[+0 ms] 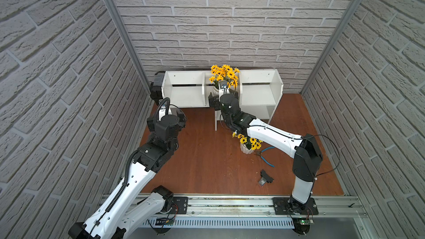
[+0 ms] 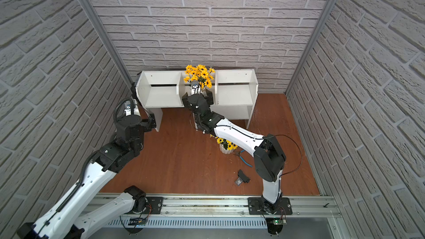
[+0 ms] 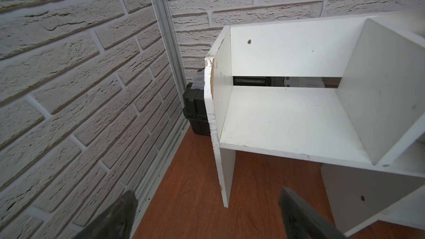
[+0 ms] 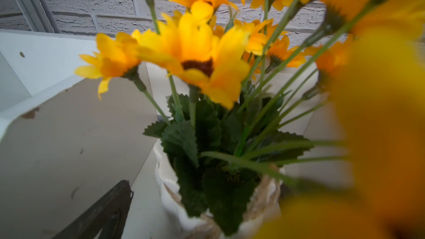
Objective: Take the sunflower pots off the shelves
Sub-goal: Pick up the sunflower pot from the shelf.
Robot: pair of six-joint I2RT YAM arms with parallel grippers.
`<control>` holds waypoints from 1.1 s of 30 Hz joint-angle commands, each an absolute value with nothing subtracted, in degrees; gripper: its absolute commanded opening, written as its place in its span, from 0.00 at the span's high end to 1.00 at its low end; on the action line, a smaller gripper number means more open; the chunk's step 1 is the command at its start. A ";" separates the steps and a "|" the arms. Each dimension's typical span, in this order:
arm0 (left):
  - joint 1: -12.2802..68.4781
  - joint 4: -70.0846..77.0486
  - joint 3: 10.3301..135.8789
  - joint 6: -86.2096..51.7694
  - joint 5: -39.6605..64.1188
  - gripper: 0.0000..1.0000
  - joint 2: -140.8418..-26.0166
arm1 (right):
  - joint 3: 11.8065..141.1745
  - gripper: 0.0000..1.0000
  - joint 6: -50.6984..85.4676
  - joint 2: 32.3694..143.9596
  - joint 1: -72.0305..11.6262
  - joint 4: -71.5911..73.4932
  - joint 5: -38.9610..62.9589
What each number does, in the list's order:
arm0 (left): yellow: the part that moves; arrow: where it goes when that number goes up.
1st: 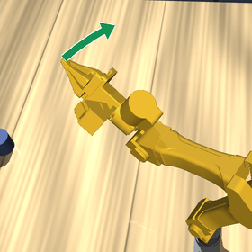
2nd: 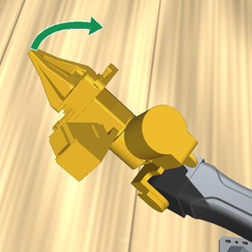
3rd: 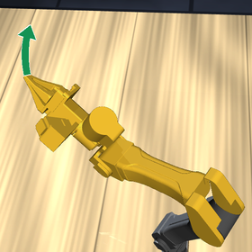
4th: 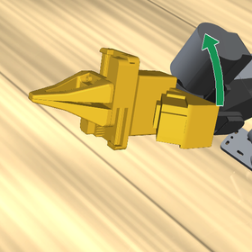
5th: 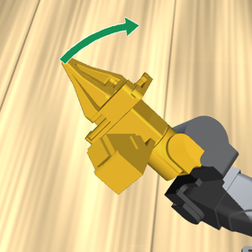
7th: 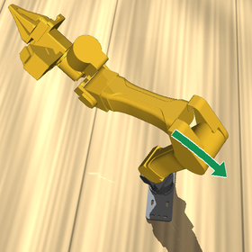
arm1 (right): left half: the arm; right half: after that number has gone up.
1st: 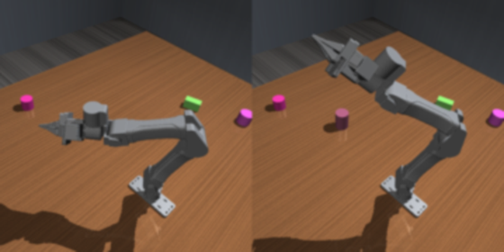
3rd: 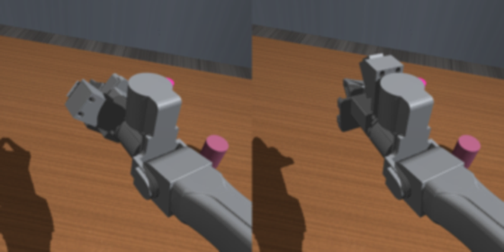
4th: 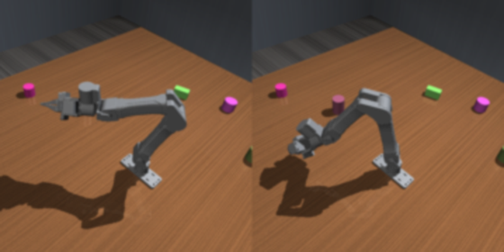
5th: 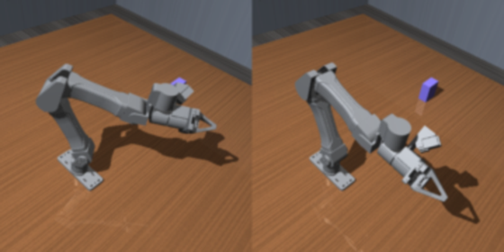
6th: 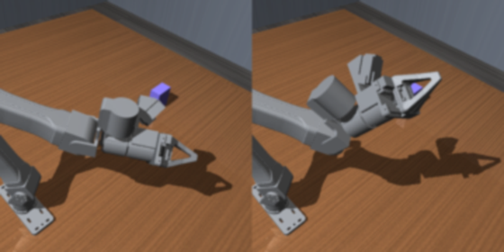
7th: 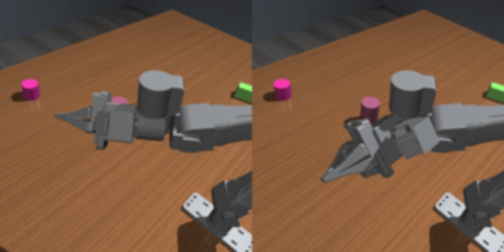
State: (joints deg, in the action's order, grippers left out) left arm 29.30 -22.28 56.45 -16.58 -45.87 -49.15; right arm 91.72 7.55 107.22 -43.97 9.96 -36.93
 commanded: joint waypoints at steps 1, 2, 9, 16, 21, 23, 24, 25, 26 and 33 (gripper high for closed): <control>28.98 -19.61 55.81 -17.49 -46.23 0.02 -49.00 | 93.05 0.00 9.98 108.97 -43.14 14.01 -34.60; 29.00 -19.62 55.81 -17.38 -46.23 0.02 -48.90 | 93.15 0.00 10.01 109.32 -43.06 14.31 -34.59; 28.94 -19.32 55.55 -17.31 -46.14 0.02 -48.89 | 95.06 0.01 9.04 112.35 -42.46 16.84 -34.93; 28.91 -18.90 55.01 -17.58 -46.14 0.02 -48.75 | 96.77 0.00 7.94 116.38 -40.86 18.57 -34.65; 28.89 -19.07 55.17 -17.47 -46.10 0.02 -48.66 | 98.21 0.00 6.75 118.01 -39.90 19.39 -34.56; 28.87 -18.89 55.03 -17.49 -46.06 0.02 -48.68 | 98.50 0.02 6.69 118.33 -39.60 19.51 -34.33; 28.91 -18.89 55.09 -17.49 -46.10 0.02 -48.63 | 98.59 0.03 6.50 118.52 -39.47 19.76 -34.33; 28.83 -18.85 55.02 -17.49 -46.06 0.02 -48.66 | 98.55 0.04 6.32 118.62 -39.42 20.12 -34.26; 28.89 -18.81 55.02 -17.51 -46.05 0.02 -48.60 | 98.59 0.06 6.09 118.68 -39.32 20.29 -34.18; 28.67 -18.56 54.84 -17.48 -46.07 0.02 -48.91 | 97.48 0.27 5.52 117.43 -39.02 20.83 -33.48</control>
State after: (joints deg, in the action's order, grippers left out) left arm 29.23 -20.99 55.42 -16.58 -45.76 -49.12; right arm 97.49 6.20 117.86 -39.68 17.61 -34.06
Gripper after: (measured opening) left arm 0.981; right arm 0.917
